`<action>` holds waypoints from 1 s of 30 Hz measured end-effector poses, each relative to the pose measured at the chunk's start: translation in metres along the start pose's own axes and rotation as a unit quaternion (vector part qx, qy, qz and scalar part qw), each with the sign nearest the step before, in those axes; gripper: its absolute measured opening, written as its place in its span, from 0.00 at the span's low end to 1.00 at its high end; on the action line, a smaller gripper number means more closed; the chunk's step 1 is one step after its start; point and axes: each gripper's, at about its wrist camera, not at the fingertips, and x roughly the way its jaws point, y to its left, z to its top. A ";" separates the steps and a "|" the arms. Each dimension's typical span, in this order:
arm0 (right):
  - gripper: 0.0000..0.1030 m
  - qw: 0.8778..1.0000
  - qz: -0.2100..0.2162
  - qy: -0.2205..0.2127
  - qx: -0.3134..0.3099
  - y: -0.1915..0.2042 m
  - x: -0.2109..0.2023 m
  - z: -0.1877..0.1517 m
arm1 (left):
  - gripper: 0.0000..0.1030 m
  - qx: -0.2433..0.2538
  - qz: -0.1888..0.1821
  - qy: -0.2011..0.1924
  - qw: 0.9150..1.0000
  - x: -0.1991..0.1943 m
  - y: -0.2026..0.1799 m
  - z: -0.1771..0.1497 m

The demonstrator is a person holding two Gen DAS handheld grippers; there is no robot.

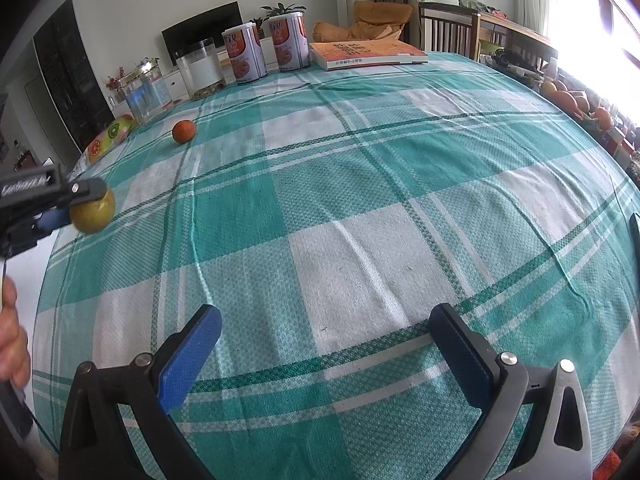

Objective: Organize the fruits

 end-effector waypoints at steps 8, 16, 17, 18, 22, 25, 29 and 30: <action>1.00 1.000 -0.001 0.000 0.000 0.000 0.000 0.000 | 0.49 0.038 0.032 -0.008 0.999 -0.022 0.007 -0.057; 1.00 1.000 0.001 -0.001 0.001 0.000 0.000 0.000 | 0.73 0.067 0.064 -0.023 0.995 -0.012 0.003 -0.073; 1.00 1.000 0.001 -0.001 0.001 0.000 0.000 0.000 | 0.73 0.072 0.072 -0.020 0.995 -0.009 0.004 -0.075; 1.00 1.000 0.001 -0.001 0.001 0.000 0.000 0.000 | 0.73 0.076 0.080 -0.015 0.994 -0.005 0.005 -0.077; 1.00 1.000 0.000 -0.001 0.000 0.000 0.000 0.000 | 0.81 0.059 0.074 -0.016 0.995 -0.003 0.015 -0.077; 1.00 1.000 0.001 -0.001 0.001 0.000 0.000 0.000 | 0.86 0.063 0.077 -0.012 0.995 0.000 0.015 -0.076; 1.00 1.000 -0.001 0.000 -0.001 0.000 0.000 -0.001 | 0.87 0.065 0.078 -0.011 0.995 0.000 0.014 -0.077; 1.00 1.000 -0.001 0.000 -0.002 0.000 0.000 -0.001 | 0.87 0.065 0.079 -0.011 0.995 0.000 0.014 -0.077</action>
